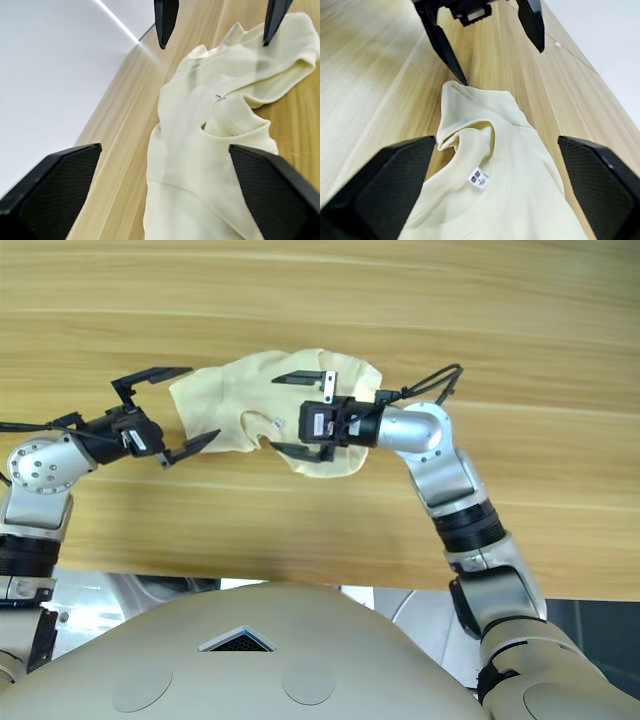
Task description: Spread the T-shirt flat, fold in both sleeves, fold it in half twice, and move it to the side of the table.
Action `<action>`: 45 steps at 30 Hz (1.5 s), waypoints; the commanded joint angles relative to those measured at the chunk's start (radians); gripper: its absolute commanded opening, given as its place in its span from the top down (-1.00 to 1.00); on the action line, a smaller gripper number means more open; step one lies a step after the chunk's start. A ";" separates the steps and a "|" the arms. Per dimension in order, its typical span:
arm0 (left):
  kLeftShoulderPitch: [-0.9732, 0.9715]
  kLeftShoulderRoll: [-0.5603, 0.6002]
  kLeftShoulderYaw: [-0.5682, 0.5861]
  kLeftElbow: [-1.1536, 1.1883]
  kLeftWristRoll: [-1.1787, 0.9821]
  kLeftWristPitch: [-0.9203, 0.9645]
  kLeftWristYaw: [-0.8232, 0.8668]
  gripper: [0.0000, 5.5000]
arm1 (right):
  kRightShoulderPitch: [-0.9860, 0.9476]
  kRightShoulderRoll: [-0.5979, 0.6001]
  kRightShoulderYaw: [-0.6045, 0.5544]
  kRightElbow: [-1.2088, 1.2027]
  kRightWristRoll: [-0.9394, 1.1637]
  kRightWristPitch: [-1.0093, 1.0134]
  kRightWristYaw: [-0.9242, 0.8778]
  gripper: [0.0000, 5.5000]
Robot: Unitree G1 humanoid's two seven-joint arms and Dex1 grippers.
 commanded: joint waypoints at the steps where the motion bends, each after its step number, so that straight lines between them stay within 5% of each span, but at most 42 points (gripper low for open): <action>1: -0.029 0.038 -0.022 0.009 -0.030 -0.018 -0.052 -0.72 | -0.025 -0.025 -0.005 -0.028 0.026 0.010 0.026 -0.64; 7: 0.006 0.091 -0.053 -0.047 -0.192 0.007 -0.199 -0.72 | 0.042 -0.113 0.022 -0.091 0.136 0.007 0.178 -0.64; 14: 0.013 0.084 -0.106 0.015 -0.113 -0.024 -0.227 -0.72 | 0.047 -0.158 0.113 0.002 0.085 -0.041 0.281 -0.64; 24: -0.094 0.068 -0.210 0.255 0.460 -0.133 0.133 -0.72 | 0.015 -0.180 0.203 0.202 -0.153 -0.146 0.205 -0.64; 30: -0.102 0.095 -0.250 0.266 0.528 -0.142 0.234 -0.72 | -0.021 -0.173 0.219 0.242 -0.184 -0.150 0.138 -0.64; 41: -0.089 0.138 -0.289 0.229 0.463 -0.183 0.222 -0.73 | -0.072 -0.152 0.220 0.296 -0.219 -0.149 0.073 0.04; 45: -0.088 0.148 -0.302 0.227 0.455 -0.190 0.220 -0.44 | -0.071 -0.150 0.218 0.294 -0.219 -0.150 0.069 0.34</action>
